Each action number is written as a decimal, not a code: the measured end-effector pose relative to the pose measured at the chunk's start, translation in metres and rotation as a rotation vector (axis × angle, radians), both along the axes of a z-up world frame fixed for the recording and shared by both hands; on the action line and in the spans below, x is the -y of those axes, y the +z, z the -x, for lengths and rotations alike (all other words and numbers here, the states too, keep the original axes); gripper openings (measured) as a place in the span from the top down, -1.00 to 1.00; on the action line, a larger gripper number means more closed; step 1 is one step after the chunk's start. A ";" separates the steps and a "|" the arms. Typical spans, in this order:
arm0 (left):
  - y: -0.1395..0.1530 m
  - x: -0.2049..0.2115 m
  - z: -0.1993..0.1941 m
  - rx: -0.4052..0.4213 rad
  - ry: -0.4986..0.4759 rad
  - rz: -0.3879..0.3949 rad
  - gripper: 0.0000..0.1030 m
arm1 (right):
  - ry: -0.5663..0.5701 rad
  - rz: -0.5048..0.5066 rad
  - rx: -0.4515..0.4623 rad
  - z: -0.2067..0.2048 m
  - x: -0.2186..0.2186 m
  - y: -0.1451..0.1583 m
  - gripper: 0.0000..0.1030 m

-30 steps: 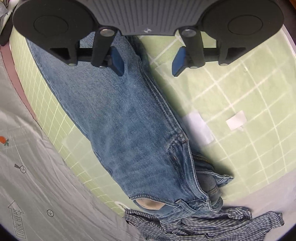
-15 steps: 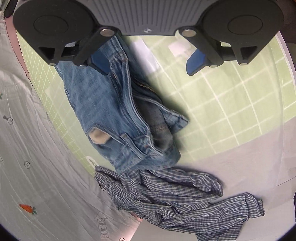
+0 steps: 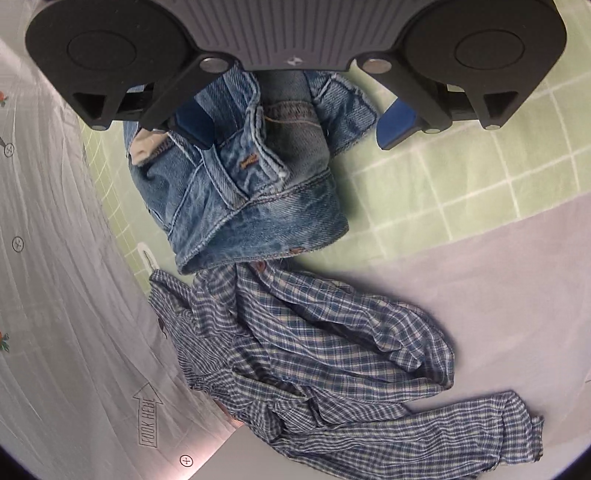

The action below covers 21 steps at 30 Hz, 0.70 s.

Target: Fold clothes

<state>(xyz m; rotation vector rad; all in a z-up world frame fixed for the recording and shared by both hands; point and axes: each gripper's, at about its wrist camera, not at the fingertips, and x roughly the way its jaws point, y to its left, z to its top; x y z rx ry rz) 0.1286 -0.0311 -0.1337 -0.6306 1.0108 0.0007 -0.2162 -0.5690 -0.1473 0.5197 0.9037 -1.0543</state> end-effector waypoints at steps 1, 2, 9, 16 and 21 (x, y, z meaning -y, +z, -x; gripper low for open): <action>-0.002 -0.001 -0.005 0.001 0.005 0.007 -0.88 | -0.006 -0.004 -0.001 0.000 0.000 0.001 -1.00; -0.004 -0.002 -0.010 0.003 0.010 0.014 -0.88 | -0.008 -0.006 -0.004 -0.001 0.000 0.001 -1.00; -0.006 0.004 -0.019 0.030 -0.003 -0.025 -0.26 | 0.018 -0.016 -0.010 -0.006 -0.003 -0.002 -1.00; 0.015 0.009 -0.012 0.093 -0.071 -0.071 0.55 | -0.024 -0.061 0.086 0.004 0.004 -0.004 -1.00; 0.043 0.024 0.005 0.183 -0.115 -0.118 0.65 | -0.053 -0.066 0.135 0.016 0.010 -0.006 -1.00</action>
